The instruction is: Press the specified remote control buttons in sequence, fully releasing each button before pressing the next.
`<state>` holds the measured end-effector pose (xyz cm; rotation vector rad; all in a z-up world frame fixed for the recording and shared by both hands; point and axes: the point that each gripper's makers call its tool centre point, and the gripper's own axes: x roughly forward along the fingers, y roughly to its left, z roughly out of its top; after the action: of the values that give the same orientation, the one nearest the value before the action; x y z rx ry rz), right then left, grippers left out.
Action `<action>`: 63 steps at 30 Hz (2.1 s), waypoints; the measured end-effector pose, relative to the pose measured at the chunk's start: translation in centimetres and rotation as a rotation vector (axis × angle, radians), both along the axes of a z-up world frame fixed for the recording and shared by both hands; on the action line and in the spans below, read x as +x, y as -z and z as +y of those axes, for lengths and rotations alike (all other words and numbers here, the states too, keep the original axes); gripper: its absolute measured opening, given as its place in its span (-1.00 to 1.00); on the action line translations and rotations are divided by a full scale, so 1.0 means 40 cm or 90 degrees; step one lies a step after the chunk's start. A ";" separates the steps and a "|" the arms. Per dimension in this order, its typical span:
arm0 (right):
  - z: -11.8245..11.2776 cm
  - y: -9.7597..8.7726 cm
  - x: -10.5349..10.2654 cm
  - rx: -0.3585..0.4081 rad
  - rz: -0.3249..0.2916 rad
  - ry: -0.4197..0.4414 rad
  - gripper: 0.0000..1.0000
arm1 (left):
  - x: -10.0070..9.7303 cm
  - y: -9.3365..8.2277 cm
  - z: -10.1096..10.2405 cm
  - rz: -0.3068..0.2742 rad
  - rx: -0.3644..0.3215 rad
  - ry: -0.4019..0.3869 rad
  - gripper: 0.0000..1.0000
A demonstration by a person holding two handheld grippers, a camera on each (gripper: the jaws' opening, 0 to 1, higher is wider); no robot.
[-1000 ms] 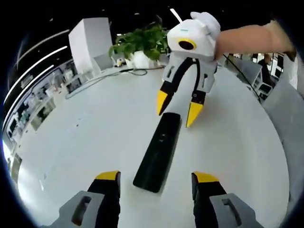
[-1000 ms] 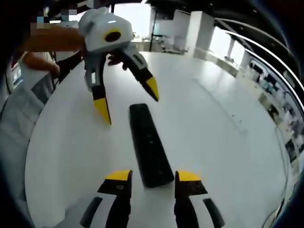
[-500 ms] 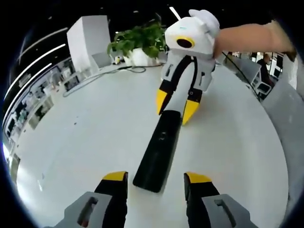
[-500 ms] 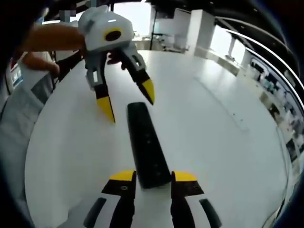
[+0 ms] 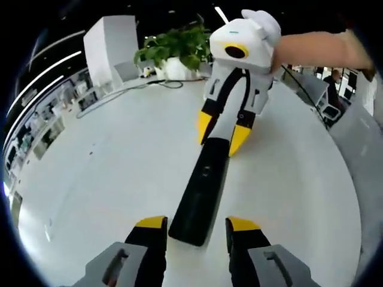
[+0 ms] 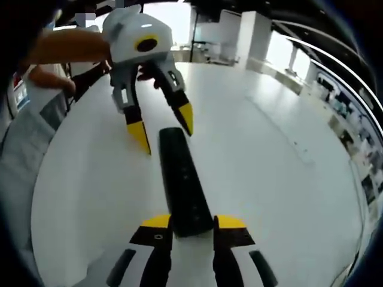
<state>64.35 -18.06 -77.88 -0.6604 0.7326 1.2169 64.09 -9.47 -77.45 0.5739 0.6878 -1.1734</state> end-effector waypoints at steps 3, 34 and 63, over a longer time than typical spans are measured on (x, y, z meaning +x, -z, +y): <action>0.000 0.001 0.000 0.000 0.002 0.001 -0.55 | -0.002 0.001 -0.002 0.003 0.002 0.003 -0.27; 0.001 0.002 -0.016 -0.019 0.001 -0.036 -0.59 | -0.004 0.003 0.002 -0.008 0.031 0.022 -0.49; 0.003 -0.022 -0.028 -0.017 -0.017 -0.056 -0.60 | -0.009 -0.020 0.010 -0.018 0.036 0.032 -0.51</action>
<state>63.23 -17.92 -77.02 -0.7363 0.7055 1.2781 63.74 -9.09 -76.63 0.6566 0.6874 -1.1931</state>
